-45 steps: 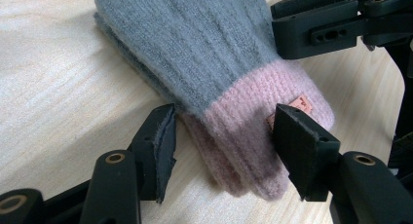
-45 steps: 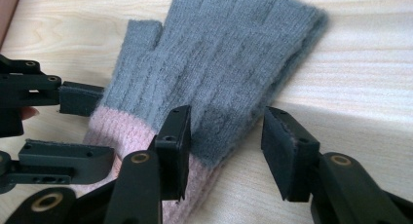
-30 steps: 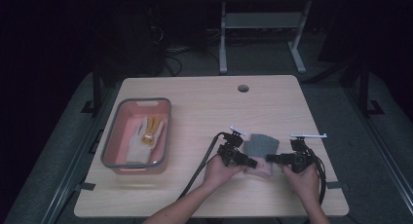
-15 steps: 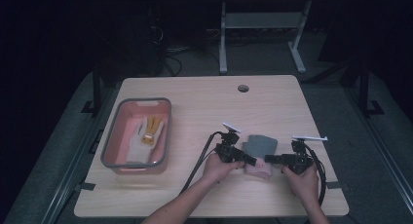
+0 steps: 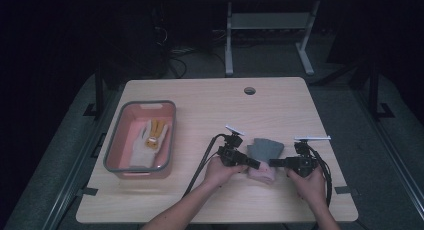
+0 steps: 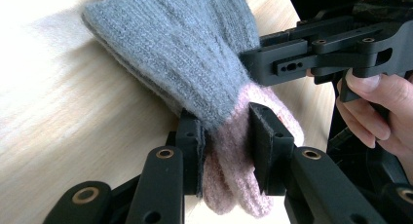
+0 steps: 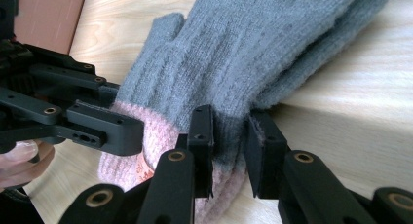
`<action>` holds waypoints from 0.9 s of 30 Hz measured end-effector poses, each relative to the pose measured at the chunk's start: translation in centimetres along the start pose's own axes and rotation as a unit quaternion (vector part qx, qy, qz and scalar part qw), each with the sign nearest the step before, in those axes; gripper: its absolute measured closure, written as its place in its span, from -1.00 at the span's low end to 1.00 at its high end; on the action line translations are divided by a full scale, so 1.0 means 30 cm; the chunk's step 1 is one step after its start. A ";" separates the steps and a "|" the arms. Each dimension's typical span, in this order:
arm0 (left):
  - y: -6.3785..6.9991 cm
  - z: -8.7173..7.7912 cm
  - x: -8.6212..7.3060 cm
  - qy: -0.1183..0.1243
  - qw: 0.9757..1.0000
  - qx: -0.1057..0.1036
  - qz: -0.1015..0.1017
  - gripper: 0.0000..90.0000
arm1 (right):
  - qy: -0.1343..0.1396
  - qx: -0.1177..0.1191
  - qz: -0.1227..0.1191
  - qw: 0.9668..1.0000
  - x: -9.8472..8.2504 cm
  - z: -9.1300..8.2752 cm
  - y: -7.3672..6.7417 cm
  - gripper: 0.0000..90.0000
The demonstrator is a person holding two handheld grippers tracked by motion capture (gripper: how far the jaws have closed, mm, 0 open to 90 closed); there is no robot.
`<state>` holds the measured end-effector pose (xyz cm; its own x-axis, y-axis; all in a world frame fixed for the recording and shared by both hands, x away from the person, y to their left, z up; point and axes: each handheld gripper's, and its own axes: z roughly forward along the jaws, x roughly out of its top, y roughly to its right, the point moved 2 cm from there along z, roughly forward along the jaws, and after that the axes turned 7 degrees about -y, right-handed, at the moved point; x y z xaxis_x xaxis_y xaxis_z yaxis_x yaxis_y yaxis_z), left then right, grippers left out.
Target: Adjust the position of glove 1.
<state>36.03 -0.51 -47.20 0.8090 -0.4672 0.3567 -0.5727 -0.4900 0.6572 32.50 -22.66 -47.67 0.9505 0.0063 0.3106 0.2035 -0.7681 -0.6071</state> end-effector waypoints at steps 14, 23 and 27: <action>0.006 -0.062 -0.011 0.012 1.000 0.007 0.015 0.52 | -0.002 0.005 -0.017 1.000 0.016 0.008 -0.048 0.62; 0.002 -0.085 -0.017 0.016 1.000 0.005 0.015 0.53 | -0.005 0.003 -0.025 1.000 0.025 0.016 -0.072 0.61; 0.003 -0.095 -0.016 0.022 1.000 0.002 0.015 0.53 | -0.004 0.003 -0.026 1.000 0.031 0.012 -0.080 0.61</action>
<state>35.98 1.76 -45.43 0.7970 -0.4485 0.4045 -0.5964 -0.4792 0.6439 32.97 -20.59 -46.18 0.9404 0.0504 0.3364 0.2538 -0.7623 -0.5953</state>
